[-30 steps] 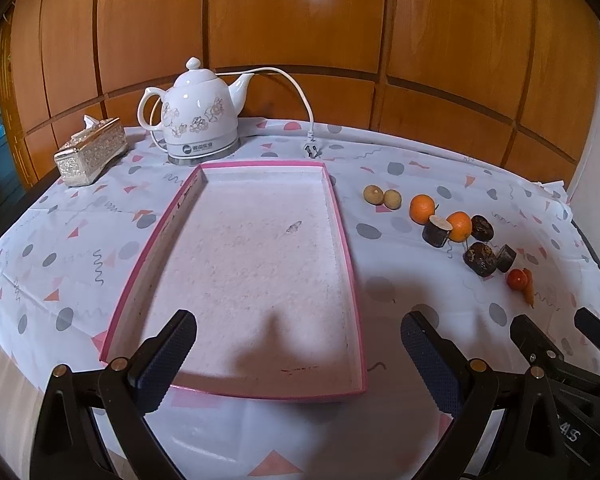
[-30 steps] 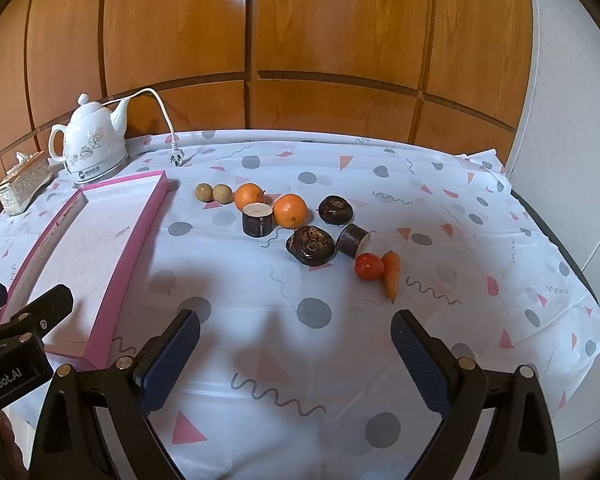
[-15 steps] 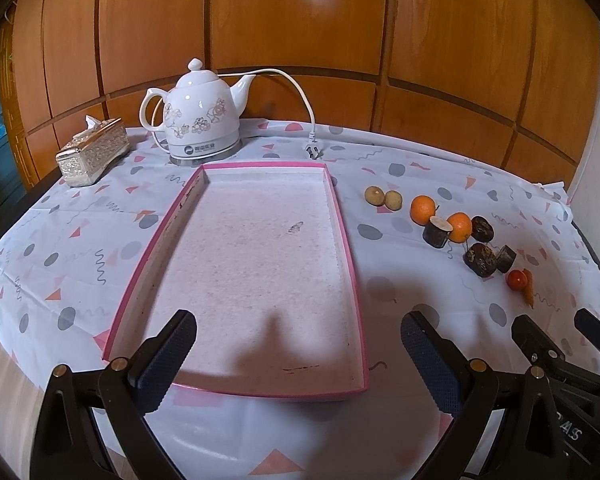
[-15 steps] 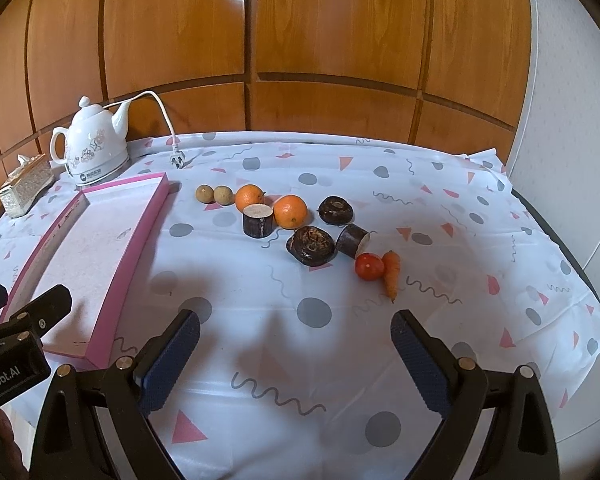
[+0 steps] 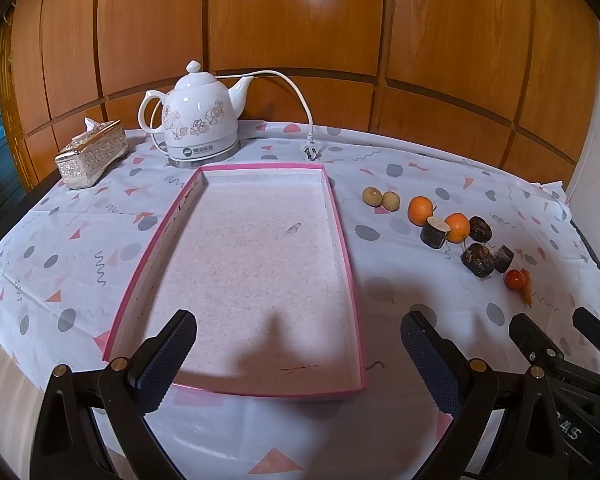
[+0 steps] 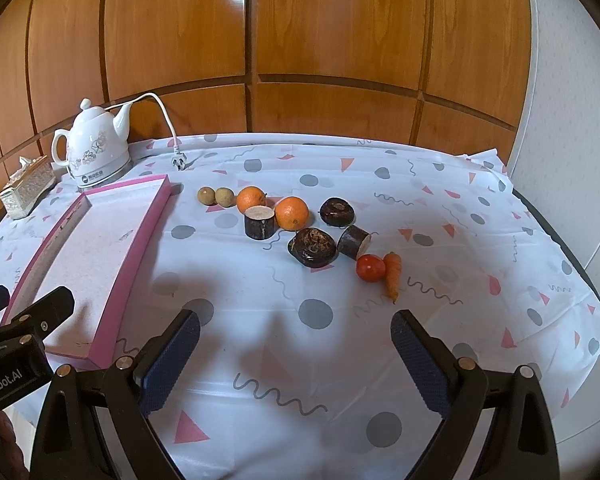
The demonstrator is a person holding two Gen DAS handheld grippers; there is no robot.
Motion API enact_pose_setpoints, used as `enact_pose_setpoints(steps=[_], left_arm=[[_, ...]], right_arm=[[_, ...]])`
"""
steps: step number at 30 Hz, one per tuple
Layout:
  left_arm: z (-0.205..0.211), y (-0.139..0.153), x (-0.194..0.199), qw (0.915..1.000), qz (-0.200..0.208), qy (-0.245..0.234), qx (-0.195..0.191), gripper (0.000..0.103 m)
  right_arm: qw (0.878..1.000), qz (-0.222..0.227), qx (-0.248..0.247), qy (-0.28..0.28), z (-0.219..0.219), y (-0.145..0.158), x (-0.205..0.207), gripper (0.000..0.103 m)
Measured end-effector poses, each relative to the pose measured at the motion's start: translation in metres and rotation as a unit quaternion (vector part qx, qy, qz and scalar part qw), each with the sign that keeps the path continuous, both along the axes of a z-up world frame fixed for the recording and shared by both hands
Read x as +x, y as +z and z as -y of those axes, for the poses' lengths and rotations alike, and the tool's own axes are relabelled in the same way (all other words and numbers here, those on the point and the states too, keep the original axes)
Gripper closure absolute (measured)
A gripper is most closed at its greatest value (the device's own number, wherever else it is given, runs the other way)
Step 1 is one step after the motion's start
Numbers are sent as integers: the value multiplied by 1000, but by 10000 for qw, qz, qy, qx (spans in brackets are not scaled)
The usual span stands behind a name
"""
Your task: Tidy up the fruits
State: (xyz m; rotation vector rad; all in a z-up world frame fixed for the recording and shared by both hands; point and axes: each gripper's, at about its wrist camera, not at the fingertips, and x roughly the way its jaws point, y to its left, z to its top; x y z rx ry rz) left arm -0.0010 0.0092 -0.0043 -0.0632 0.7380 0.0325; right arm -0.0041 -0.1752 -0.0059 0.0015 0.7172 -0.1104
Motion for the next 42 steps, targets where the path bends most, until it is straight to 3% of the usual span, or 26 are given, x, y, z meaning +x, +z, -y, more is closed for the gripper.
enact_pose_setpoints(steps=[25, 30, 34, 38, 42], left_arm=[[8, -5, 5, 9998, -126, -146, 35, 0], [12, -4, 6, 9976, -80, -613, -309, 0], [25, 3, 13, 9934, -133, -1084, -359, 0], [42, 11, 30, 9890, -160, -1461, -162, 0], [49, 14, 54, 9843, -397, -1668, -410, 7]], right_arm=[[9995, -135, 285, -89, 17, -8, 6, 5], [9984, -199, 459, -259, 36, -12, 11, 5], [9966, -304, 599, -481, 60, -18, 17, 10], [9942, -362, 726, -700, 84, -22, 22, 17], [9926, -405, 892, -714, 100, -25, 26, 21]])
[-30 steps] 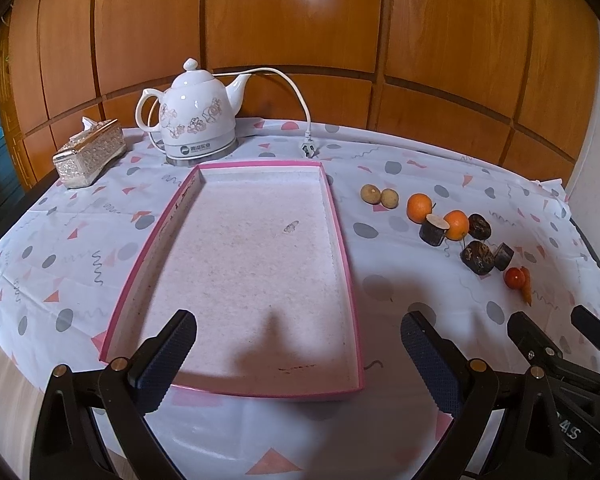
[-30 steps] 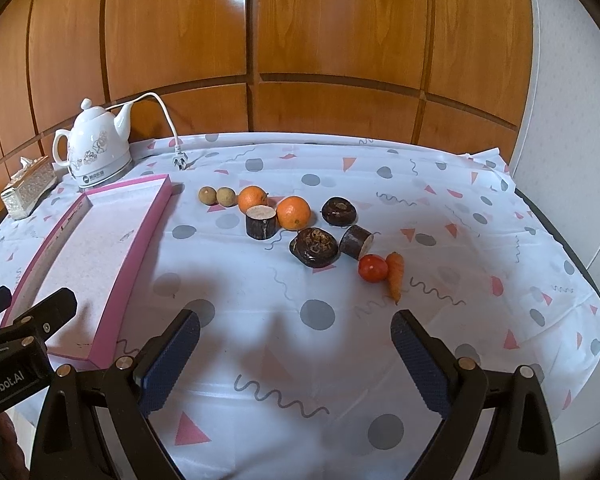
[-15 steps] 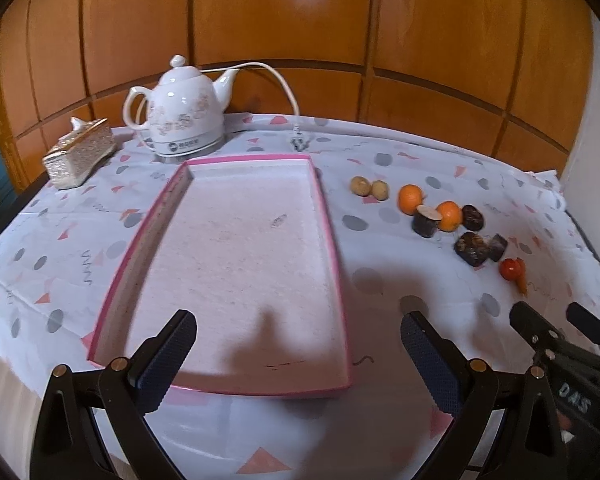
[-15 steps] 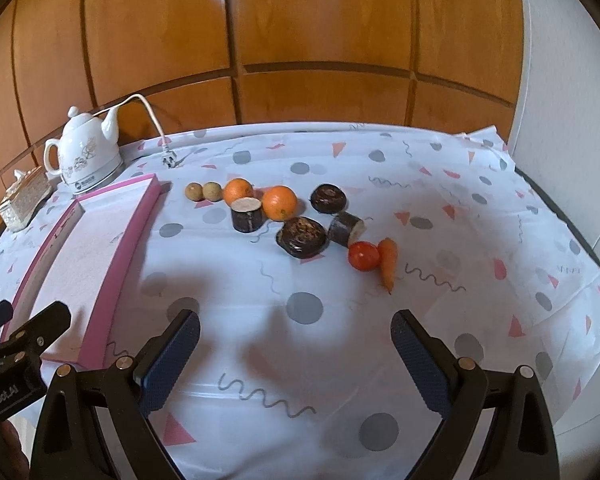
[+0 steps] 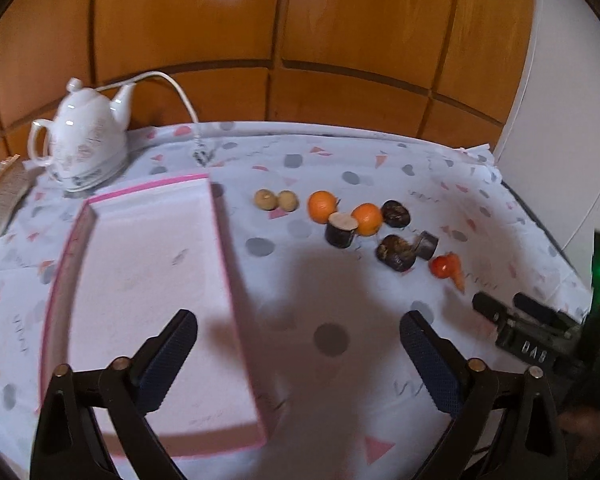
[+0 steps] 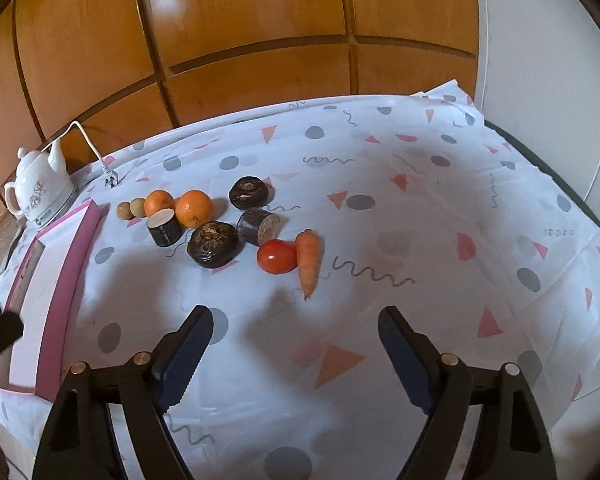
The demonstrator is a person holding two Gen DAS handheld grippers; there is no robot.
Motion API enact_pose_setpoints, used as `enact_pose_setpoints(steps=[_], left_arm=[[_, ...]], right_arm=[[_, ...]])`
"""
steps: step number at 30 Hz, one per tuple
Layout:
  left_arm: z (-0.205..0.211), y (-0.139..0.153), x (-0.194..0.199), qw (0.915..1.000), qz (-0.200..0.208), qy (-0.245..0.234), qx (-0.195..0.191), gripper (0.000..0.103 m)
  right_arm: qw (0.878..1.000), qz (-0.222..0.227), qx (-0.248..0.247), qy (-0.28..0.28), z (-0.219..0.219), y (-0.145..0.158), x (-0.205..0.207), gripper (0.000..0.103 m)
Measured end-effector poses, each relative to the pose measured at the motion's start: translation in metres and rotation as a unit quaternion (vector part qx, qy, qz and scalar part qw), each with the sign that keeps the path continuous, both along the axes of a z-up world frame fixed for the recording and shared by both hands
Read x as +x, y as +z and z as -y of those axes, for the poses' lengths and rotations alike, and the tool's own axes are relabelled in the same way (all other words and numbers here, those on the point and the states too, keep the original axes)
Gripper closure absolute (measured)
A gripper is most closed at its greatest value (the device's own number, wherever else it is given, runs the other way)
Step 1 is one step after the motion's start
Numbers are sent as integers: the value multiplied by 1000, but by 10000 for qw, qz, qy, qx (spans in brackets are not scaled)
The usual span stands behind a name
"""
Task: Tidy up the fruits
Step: 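Move the left tool to the small tan round fruit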
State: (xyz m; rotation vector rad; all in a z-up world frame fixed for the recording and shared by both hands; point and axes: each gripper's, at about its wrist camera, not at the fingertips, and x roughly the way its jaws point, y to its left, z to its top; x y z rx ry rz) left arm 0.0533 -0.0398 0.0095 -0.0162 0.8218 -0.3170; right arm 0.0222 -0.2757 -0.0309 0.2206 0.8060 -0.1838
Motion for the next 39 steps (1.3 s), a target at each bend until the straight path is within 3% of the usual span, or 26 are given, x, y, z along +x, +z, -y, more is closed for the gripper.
enact_pose_setpoints(steps=[3, 6, 8, 10, 13, 17, 27, 29, 31, 36, 39], left_arm=[[8, -1, 20, 9997, -206, -126, -54, 15], [15, -2, 42, 9993, -307, -229, -46, 30], [18, -3, 62, 9988, -456, -196, -38, 45], [19, -4, 84, 9981, -567, -227, -104, 49], [24, -7, 116, 9983, -539, -196, 112, 59], [31, -18, 150, 9964, -645, -344, 431, 62], [32, -50, 202, 9879, -938, -1061, 628, 63], [32, -54, 205, 9858, -988, -1213, 616, 68], [33, -58, 203, 9831, -1071, -1368, 577, 87], [35, -58, 181, 9784, -1005, -1698, 624, 88], [26, -48, 178, 9819, -936, -1571, 498, 87]], right_arm=[[10000, -26, 43, 81, 4, -2, 6, 29], [9999, -66, 16, 92, 7, -4, 11, 38], [9999, -101, -9, 65, 9, -6, 13, 38], [9999, -119, -8, 71, 10, -7, 14, 38], [9999, -88, -42, 112, 9, -6, 15, 38], [9998, -80, -123, 161, 8, -4, 19, 38], [9998, -173, -40, 116, 16, -9, 24, 38], [9998, -175, -56, 105, 17, -9, 24, 38], [9998, -185, -51, 94, 18, -9, 26, 38], [9997, -228, -24, 53, 21, -12, 30, 38], [9996, -262, 3, 44, 22, -14, 32, 38]])
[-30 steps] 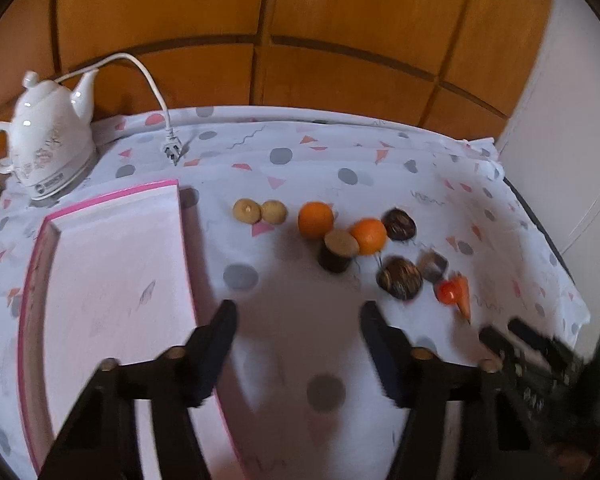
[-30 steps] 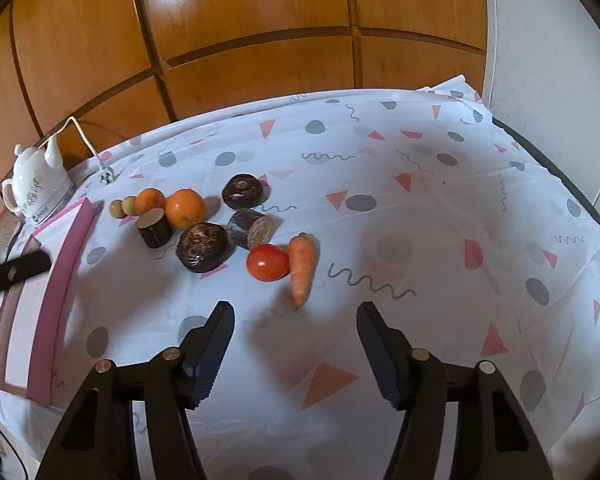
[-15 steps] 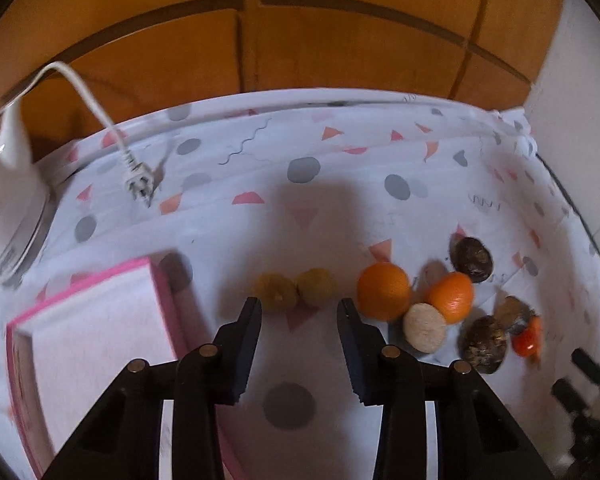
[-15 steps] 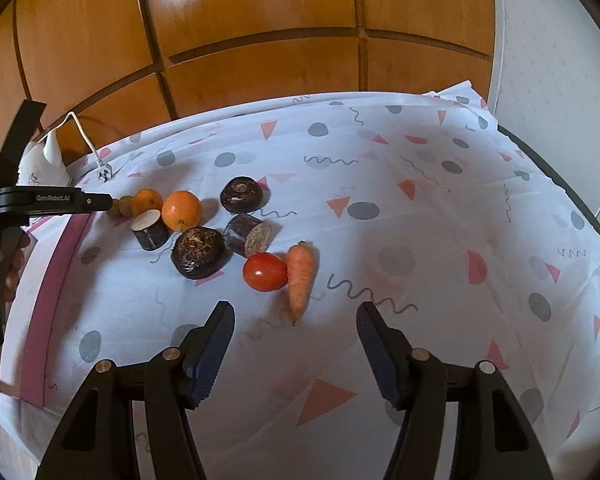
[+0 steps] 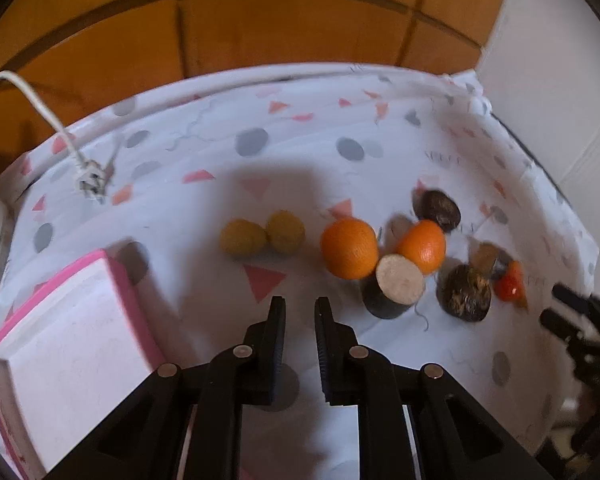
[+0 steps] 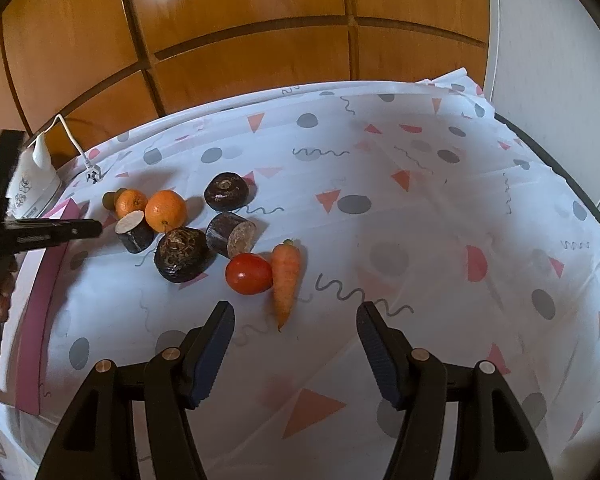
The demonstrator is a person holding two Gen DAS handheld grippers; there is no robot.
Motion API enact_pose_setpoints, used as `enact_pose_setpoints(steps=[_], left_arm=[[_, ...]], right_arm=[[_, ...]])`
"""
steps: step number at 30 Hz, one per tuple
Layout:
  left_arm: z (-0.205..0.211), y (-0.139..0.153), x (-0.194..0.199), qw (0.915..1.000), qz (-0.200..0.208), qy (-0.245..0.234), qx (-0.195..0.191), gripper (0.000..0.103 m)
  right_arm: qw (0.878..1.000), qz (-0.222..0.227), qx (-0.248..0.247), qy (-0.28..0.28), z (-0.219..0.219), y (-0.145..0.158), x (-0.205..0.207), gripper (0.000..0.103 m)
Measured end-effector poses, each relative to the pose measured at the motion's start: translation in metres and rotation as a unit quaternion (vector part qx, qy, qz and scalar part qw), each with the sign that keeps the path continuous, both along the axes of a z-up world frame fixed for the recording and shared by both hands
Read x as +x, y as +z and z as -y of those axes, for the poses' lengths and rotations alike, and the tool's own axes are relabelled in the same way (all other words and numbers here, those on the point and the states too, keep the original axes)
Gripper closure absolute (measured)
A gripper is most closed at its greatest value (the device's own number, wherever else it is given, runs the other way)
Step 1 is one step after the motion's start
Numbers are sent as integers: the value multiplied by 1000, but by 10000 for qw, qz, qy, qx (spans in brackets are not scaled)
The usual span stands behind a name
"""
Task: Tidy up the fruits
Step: 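Move the left tool to the small tan round fruit, then grasp and lift the small tan fruit with the left tool while the right tool grasps the carrot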
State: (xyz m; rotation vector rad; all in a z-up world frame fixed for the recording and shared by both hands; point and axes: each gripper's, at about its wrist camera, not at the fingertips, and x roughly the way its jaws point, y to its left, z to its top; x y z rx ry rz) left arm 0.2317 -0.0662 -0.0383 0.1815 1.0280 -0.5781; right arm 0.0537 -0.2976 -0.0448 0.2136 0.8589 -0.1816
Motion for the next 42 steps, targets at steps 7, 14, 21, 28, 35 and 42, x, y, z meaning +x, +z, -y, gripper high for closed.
enact_pose_setpoints(steps=[7, 14, 21, 28, 35, 42], left_arm=[[7, 8, 26, 9943, 494, -434, 840, 67], [17, -3, 39, 9866, 314, -1266, 977, 63], [24, -10, 53, 9847, 205, -1465, 917, 63], [25, -16, 42, 9862, 5, -1523, 642, 74], [17, -15, 17, 9909, -142, -1278, 385, 74], [7, -10, -18, 9939, -265, -1053, 191, 74]], right_arm=[[10000, -15, 25, 71, -2, 0, 2, 38], [9998, -68, 143, 111, 5, -2, 2, 38], [9997, -66, 219, 132, 12, -1, 4, 38], [9984, -167, 332, 436, 8, -5, 19, 38], [9961, -331, 486, 652, 7, -17, 39, 60], [9953, -377, 531, 716, 14, -21, 35, 91]])
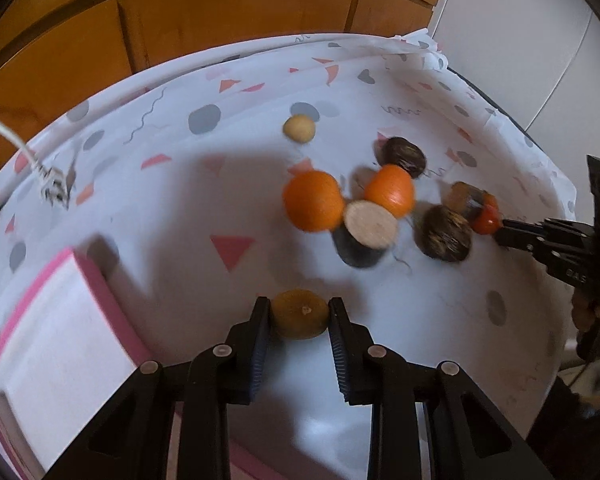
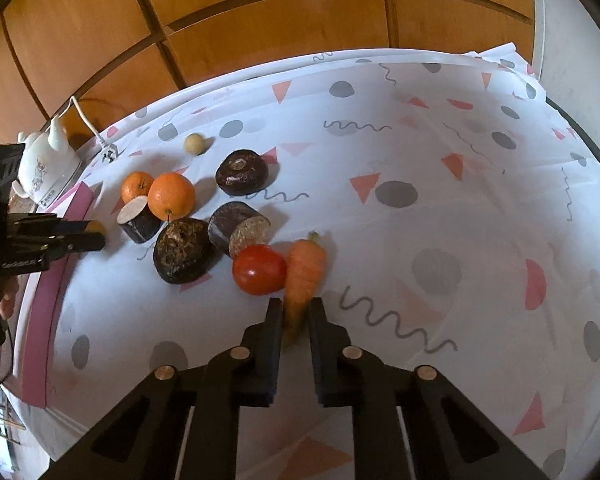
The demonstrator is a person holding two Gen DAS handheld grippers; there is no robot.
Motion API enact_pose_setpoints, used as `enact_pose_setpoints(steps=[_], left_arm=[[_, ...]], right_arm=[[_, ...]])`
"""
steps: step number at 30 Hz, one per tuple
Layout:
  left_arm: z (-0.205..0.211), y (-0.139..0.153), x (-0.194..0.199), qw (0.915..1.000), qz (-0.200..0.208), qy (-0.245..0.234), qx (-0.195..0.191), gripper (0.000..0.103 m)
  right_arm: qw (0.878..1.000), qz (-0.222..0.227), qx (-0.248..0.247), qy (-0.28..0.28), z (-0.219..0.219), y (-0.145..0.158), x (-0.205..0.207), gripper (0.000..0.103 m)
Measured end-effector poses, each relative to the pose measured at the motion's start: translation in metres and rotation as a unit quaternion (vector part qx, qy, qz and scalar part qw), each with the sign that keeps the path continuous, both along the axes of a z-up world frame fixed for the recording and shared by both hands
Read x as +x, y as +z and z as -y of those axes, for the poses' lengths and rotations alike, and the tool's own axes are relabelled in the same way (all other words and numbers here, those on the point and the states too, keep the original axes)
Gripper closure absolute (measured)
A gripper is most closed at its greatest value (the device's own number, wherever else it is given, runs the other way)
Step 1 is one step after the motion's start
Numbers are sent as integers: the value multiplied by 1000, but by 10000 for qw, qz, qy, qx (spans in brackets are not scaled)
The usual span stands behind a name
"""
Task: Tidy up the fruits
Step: 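Grasp and lift the small tan fruit with the left tool while the right tool grasps the carrot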
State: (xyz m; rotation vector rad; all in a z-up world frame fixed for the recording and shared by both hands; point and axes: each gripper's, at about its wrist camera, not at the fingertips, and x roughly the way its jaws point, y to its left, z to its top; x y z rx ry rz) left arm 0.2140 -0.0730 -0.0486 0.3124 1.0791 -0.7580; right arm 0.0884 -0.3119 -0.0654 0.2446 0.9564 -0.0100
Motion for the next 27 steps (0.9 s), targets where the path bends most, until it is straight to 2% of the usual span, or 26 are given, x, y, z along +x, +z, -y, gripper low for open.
enact_pose_setpoints(steps=[10, 13, 19, 27], left_arm=[[-15, 15, -52, 9971, 60, 740, -182, 74], [-19, 19, -70, 9944, 234, 1005, -228, 74], [-26, 25, -98, 9830, 482, 1710, -472, 74], [-37, 36, -127, 9648, 844, 2417, -603, 74]], right_arm=[[9997, -159, -195, 10, -5, 3, -12, 91], [9992, -164, -351, -40, -8, 2, -3, 85], [9974, -150, -702, -106, -19, -1, 5, 87], [9981, -90, -602, -66, -27, 5, -26, 87]])
